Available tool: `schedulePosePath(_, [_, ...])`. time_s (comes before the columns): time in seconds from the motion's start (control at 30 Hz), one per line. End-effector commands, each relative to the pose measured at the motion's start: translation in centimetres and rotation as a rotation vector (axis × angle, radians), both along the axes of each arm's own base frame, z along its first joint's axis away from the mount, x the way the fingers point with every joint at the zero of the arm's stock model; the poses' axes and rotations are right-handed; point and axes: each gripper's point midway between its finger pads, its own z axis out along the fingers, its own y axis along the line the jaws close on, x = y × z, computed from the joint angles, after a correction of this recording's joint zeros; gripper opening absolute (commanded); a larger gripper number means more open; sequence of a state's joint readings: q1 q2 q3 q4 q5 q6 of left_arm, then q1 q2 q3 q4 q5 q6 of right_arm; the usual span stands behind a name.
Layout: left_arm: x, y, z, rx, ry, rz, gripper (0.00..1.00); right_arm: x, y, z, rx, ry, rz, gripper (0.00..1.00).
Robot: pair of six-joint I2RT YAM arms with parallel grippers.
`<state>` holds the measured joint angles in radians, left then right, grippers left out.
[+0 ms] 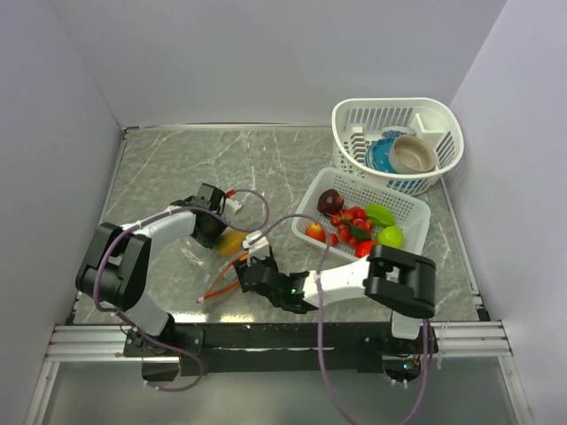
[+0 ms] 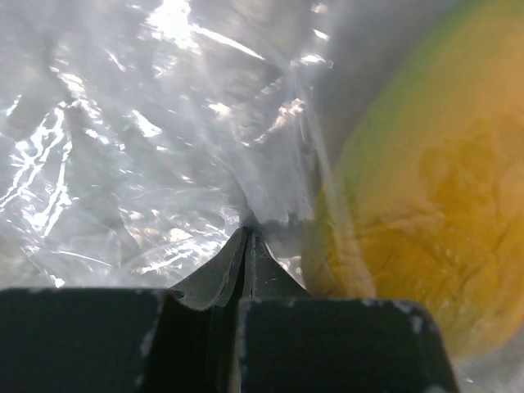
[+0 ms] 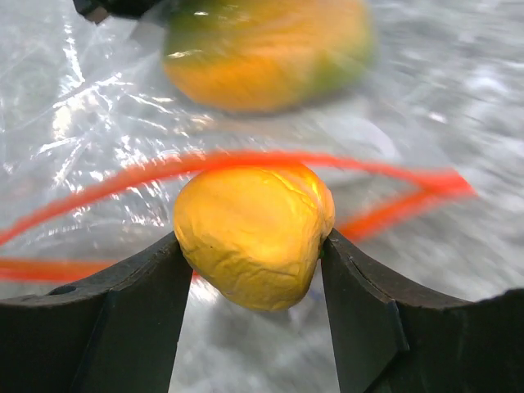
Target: Open the zip-top bag and remove the fake food
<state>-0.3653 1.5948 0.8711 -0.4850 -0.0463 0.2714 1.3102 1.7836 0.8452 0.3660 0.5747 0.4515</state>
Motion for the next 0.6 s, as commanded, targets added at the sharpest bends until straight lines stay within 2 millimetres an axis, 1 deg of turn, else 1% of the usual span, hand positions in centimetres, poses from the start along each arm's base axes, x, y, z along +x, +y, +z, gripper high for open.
schedulePosePath(0.0, [-1.8, 2.7, -3.6, 0.121, 0.09, 0.047, 0.03, 0.2, -3.4, 3.5, 0.048, -0.055, -0.123, 0.37])
schedulePosePath(0.03, [-1.8, 2.8, -3.7, 0.13, 0.093, 0.051, 0.03, 0.2, -4.1, 3.8, 0.053, -0.058, -0.141, 0.38])
schedulePosePath(0.07, [-1.8, 2.8, -3.7, 0.13, 0.094, 0.052, 0.02, 0.4, -5.6, 3.9, 0.027, -0.075, -0.174, 0.38])
schedulePosePath(0.1, [-1.9, 2.8, -3.7, 0.13, 0.099, 0.054, 0.02, 0.6, -6.3, 5.7, 0.064, -0.093, -0.192, 0.38])
schedulePosePath(0.17, [-1.9, 2.8, -3.7, 0.127, 0.1, 0.055, 0.02, 1.2, -8.6, 6.6, 0.051, -0.12, -0.247, 0.4])
schedulePosePath(0.2, [-1.7, 2.7, -3.6, 0.125, 0.098, 0.053, 0.02, 2.6, -10.2, 8.6, 0.116, -0.124, -0.314, 0.41])
schedulePosePath(0.23, [-1.7, 2.6, -3.5, 0.12, 0.098, 0.052, 0.02, 3.3, -11.9, 8.4, 0.121, -0.115, -0.348, 0.41])
schedulePosePath(0.27, [-1.6, 2.6, -3.3, 0.118, 0.094, 0.054, 0.02, 4.0, -13.3, 9.7, 0.178, -0.108, -0.381, 0.41])
schedulePosePath(0.3, [-1.7, 2.5, -3.3, 0.115, 0.096, 0.054, 0.02, 6.1, -15.6, 9.7, 0.223, -0.076, -0.451, 0.4])
schedulePosePath(0.33, [-1.7, 2.3, -3.2, 0.105, 0.097, 0.053, 0.02, 6.6, -17.2, 9.3, 0.236, -0.066, -0.48, 0.39])
schedulePosePath(0.37, [-1.6, 2.3, -3.1, 0.104, 0.094, 0.054, 0.02, 7.2, -18.5, 9.6, 0.256, -0.065, -0.516, 0.38])
schedulePosePath(0.4, [-1.7, 2.3, -3.0, 0.102, 0.094, 0.054, 0.01, 7.7, -19.6, 11.0, 0.301, -0.08, -0.542, 0.37])
schedulePosePath(0.43, [-1.8, 2.3, -2.9, 0.097, 0.093, 0.054, 0.01, 8.7, -21.2, 11.7, 0.31, -0.096, -0.596, 0.37])
schedulePosePath(0.47, [-1.8, 2.2, -2.9, 0.092, 0.093, 0.053, 0.02, 9.0, -22.3, 11.7, 0.286, -0.093, -0.627, 0.37])
schedulePosePath(0.5, [-1.9, 2.3, -2.8, 0.094, 0.093, 0.052, 0.01, 9.4, -23.1, 11.9, 0.28, -0.088, -0.665, 0.42])
schedulePosePath(0.53, [-1.9, 2.2, -2.7, 0.09, 0.091, 0.053, 0.01, 10.5, -24.4, 13.0, 0.285, -0.101, -0.725, 0.48])
schedulePosePath(0.57, [-1.9, 2.2, -2.7, 0.09, 0.089, 0.053, 0.01, 10.7, -25.2, 11.9, 0.226, -0.073, -0.753, 0.55])
